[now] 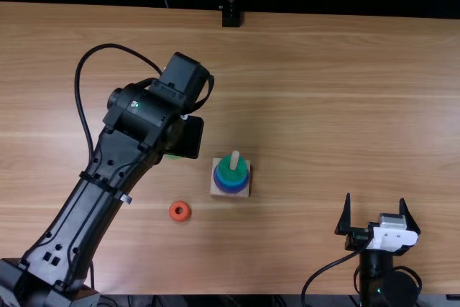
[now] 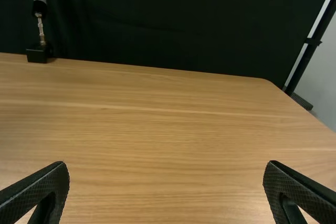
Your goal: Build the Hanoi tower: stack the rings onto the peg from bottom to top in this color order: purple, dark blue, light blue, dark green, light green, yellow, orange.
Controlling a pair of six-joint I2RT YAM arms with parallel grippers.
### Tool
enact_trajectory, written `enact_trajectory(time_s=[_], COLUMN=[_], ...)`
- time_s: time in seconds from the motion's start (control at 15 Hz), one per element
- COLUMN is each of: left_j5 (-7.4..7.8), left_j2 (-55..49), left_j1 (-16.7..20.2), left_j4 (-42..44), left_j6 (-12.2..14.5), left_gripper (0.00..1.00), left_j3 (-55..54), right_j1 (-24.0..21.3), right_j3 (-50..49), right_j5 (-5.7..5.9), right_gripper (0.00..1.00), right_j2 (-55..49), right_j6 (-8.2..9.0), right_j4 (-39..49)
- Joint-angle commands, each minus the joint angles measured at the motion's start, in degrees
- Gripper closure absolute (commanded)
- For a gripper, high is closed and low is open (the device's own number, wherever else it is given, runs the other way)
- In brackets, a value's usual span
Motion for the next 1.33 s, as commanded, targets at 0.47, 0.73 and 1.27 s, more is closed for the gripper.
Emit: enact_trajectory(time_s=[0.47, 0.73, 1.27], left_j5=[0.15, 0.15, 0.26], left_j2=[9.1, 13.4, 15.4], left_j1=[-10.1, -12.2, -13.2], left_j4=[-3.7, -3.7, -5.2], left_j6=[-7.4, -8.8, -9.1], left_gripper=[1.00, 1.00, 1.00], left_j3=[13.2, 19.0, 20.4], right_j1=[-0.3, -0.3, -0.3], right_j3=[-0.5, -0.5, -0.5], right_j5=[-0.27, -0.27, -0.27], right_gripper=[0.00, 0.00, 0.00], right_j2=[-1.1, -1.1, -1.1], right_j6=[0.02, 0.02, 0.02], right_j4=[0.2, 0.2, 0.2])
